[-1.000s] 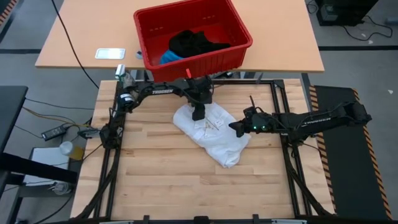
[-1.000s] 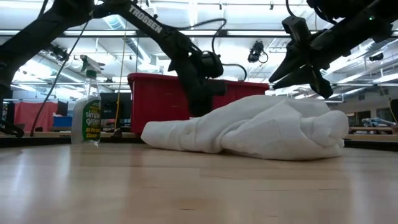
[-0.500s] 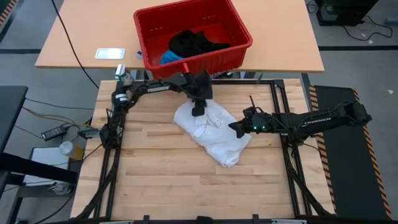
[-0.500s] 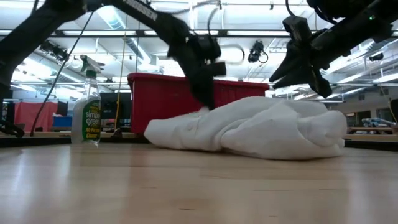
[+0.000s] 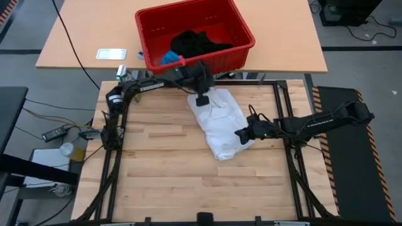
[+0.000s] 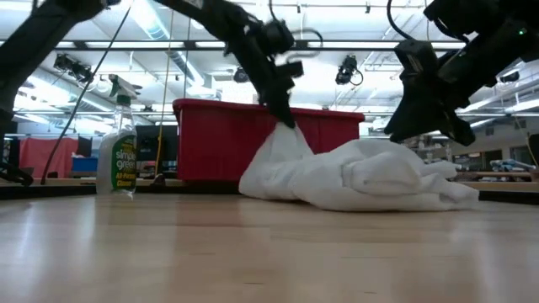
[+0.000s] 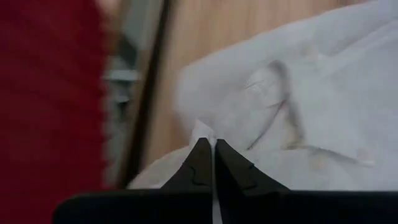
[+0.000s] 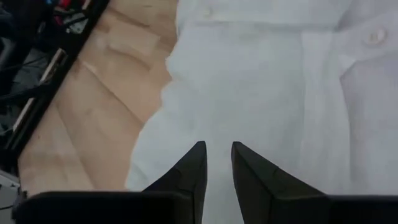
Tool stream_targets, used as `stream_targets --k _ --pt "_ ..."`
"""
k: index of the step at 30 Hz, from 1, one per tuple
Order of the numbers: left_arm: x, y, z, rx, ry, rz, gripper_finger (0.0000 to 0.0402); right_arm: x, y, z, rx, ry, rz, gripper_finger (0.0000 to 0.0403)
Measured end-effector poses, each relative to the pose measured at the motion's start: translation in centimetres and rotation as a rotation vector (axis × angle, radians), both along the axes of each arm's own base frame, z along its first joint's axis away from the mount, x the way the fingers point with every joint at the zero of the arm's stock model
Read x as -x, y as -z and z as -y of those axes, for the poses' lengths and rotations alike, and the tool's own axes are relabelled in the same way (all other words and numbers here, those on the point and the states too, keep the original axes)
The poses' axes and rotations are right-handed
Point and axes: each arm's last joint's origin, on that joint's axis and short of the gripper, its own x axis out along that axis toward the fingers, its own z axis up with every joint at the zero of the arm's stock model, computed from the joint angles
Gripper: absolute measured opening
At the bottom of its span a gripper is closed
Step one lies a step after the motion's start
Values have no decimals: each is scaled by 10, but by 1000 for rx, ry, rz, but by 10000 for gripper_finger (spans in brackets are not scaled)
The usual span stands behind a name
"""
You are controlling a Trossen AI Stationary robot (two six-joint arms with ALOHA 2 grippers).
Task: Fold laundry
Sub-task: Fold the white polo shirt
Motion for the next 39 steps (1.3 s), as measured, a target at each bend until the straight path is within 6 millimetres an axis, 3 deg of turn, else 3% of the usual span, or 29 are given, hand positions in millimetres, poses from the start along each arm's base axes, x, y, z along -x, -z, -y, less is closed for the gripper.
stream_targets --k 6,11,16,22,26,30,33,35,39 --pt "-28 42 -2 -44 66 -4 6 2 2 -3 -63 0 -20 80" --pt "-29 60 -16 -145 -47 -85 7 5 0 -8 -114 16 -4 79" --pt "-24 80 -30 -88 -142 -123 23 6 2 -11 -125 7 -26 79" --pt "-22 66 -29 -79 -177 -75 126 8 3 -11 -136 -11 -47 79" --pt "-18 25 -20 -87 -160 10 208 9 -3 -9 -141 -27 -67 79" --pt "-6 -12 -1 128 -56 103 252 9 -20 -3 -77 -26 -119 79" --pt "1 -8 16 353 45 50 256 10 -30 4 -4 13 -140 79" --pt "2 8 27 476 124 1 253 10 -29 10 22 28 -150 79" --pt "-2 49 51 479 204 -39 236 11 -19 21 -22 -33 -152 79"
